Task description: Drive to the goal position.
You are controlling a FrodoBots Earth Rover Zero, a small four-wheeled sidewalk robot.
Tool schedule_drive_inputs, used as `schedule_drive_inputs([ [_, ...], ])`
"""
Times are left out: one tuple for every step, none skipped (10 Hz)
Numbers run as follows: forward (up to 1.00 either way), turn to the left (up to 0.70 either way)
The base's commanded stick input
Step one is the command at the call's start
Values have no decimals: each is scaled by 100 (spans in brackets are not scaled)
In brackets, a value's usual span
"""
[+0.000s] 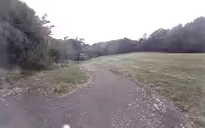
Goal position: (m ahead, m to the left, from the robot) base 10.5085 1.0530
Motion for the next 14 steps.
schedule_drive_inputs([
  [45, 0],
  [45, 0],
  [45, 0],
  [45, 0],
  [45, 0],
  [45, 0],
  [45, 0],
  [45, 0],
  [45, 0],
  [45, 0],
  [45, 0],
  [45, -11],
  [45, -23],
  [45, -27],
])
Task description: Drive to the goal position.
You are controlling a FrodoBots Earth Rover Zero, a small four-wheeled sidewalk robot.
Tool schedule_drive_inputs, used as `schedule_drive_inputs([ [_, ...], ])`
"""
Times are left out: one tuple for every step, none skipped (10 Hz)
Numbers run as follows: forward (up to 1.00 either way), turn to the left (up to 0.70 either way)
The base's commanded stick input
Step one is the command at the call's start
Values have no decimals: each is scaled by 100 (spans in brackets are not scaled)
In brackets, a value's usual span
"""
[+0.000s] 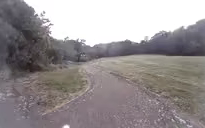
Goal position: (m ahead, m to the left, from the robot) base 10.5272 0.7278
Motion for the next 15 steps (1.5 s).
schedule_drive_inputs([
  [45, -27],
  [45, -27],
  [45, -27],
  [45, -27],
  [45, -27],
  [45, -27],
  [45, -18],
  [45, -6],
  [45, 0],
  [45, 0],
  [45, 0],
  [45, 0],
  [45, 0],
  [45, 0],
  [45, 0],
])
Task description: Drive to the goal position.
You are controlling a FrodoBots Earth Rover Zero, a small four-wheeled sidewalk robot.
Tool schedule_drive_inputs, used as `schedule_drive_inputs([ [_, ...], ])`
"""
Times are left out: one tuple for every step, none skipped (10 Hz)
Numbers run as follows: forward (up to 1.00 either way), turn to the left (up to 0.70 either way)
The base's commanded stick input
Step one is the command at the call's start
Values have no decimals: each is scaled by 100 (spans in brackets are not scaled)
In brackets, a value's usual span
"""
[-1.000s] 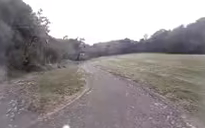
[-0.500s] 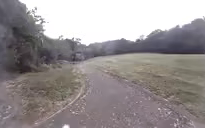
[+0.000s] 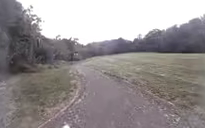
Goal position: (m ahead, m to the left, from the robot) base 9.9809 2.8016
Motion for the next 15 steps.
schedule_drive_inputs([
  [45, 0],
  [45, 0],
  [45, 0],
  [45, 0],
  [45, 0],
  [45, 0],
  [45, 0],
  [45, 0],
  [45, 0],
  [45, 0],
  [45, 0],
  [45, 27],
  [45, 27],
  [45, 27],
  [45, 27],
])
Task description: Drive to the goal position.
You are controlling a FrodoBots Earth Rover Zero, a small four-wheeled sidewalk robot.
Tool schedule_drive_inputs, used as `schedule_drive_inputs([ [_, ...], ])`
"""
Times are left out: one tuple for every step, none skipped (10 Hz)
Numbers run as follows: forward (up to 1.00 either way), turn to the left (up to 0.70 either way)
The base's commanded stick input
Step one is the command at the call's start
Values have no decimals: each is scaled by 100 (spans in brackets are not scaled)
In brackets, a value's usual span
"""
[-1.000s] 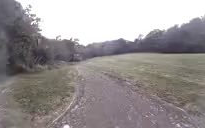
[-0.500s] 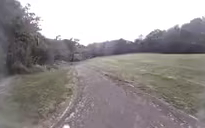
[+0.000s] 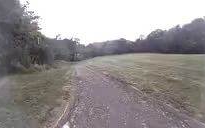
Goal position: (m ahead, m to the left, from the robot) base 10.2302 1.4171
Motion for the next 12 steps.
schedule_drive_inputs([
  [45, 27],
  [45, 27],
  [45, 27],
  [45, 22],
  [45, 15],
  [45, 8],
  [45, 20],
  [45, 25],
  [45, 27],
  [45, 27],
  [45, 27],
  [45, 27],
])
